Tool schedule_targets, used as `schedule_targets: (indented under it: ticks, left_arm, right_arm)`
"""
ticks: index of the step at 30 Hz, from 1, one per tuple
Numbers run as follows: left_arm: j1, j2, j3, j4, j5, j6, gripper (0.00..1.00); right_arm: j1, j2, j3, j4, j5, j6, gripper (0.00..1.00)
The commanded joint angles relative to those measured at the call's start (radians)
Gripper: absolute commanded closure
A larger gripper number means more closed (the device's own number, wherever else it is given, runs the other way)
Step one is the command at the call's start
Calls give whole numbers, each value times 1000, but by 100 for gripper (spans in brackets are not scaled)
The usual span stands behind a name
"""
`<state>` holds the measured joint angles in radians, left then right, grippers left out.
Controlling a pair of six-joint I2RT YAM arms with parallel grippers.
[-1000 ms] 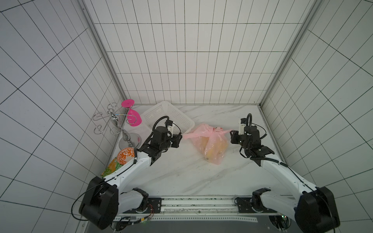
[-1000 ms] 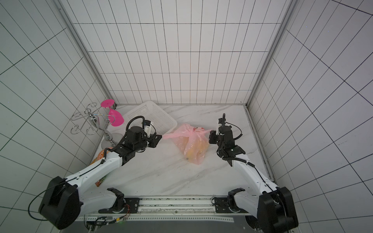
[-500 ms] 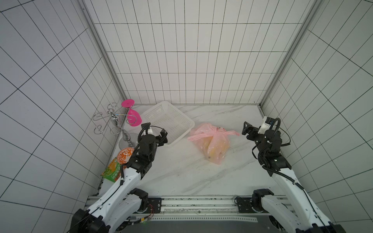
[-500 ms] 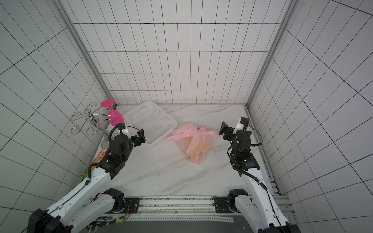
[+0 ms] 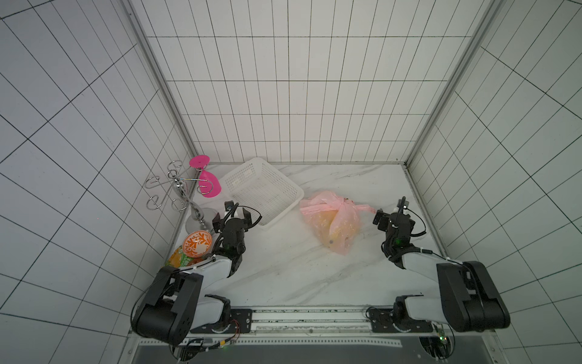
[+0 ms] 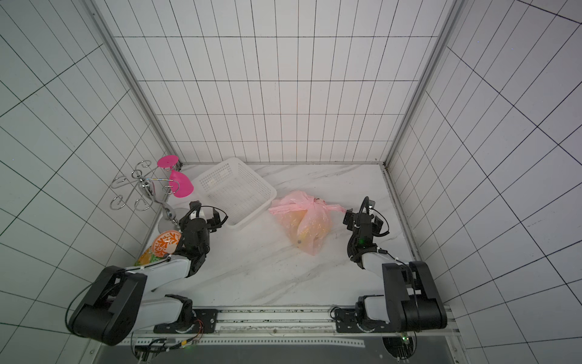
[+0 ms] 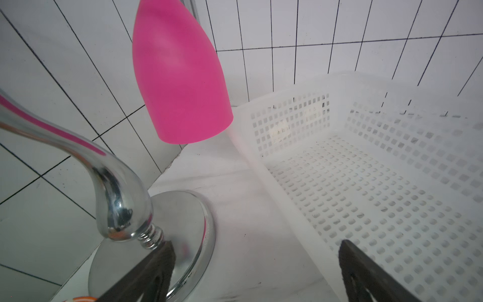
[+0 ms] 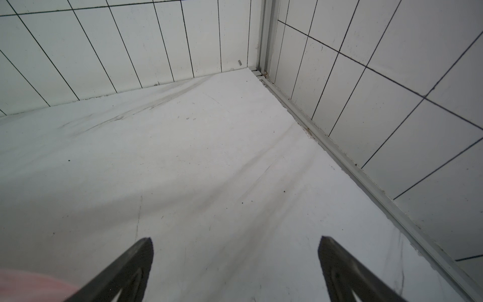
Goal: Place the banana into a plastic bag & tie a knot
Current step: Reset both arms
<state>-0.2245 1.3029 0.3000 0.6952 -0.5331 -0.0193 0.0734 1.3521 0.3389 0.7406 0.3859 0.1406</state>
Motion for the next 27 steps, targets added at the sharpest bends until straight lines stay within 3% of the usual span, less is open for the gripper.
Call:
schedule_targets:
  ticks: [1, 4, 7, 9, 11, 13, 15, 23, 27]
  left_arm:
    - [31, 38, -32, 227, 132, 80, 2]
    - [63, 150, -65, 411, 237, 77, 2]
    - [70, 329, -91, 682, 326, 136, 2]
    - [62, 271, -68, 548, 315, 126, 2]
    - [65, 221, -18, 365, 315, 111, 3]
    - [67, 269, -33, 472, 298, 112, 2]
    - [66, 299, -53, 562, 296, 119, 2]
    - [67, 240, 7, 349, 246, 85, 3]
    - [67, 269, 28, 355, 194, 65, 2]
  right_arm:
    - [-16, 26, -86, 351, -38, -121, 1]
    - [-66, 82, -120, 486, -176, -140, 1]
    - [-83, 220, -132, 666, -216, -145, 1]
    - [-86, 174, -89, 488, -204, -121, 1]
    - [-83, 202, -114, 600, -179, -127, 1]
    - [-78, 180, -99, 519, -157, -116, 0]
    - [-79, 199, -108, 578, -159, -121, 0]
    - [-91, 197, -90, 531, -187, -109, 1]
    - [-92, 192, -98, 540, -185, -115, 0]
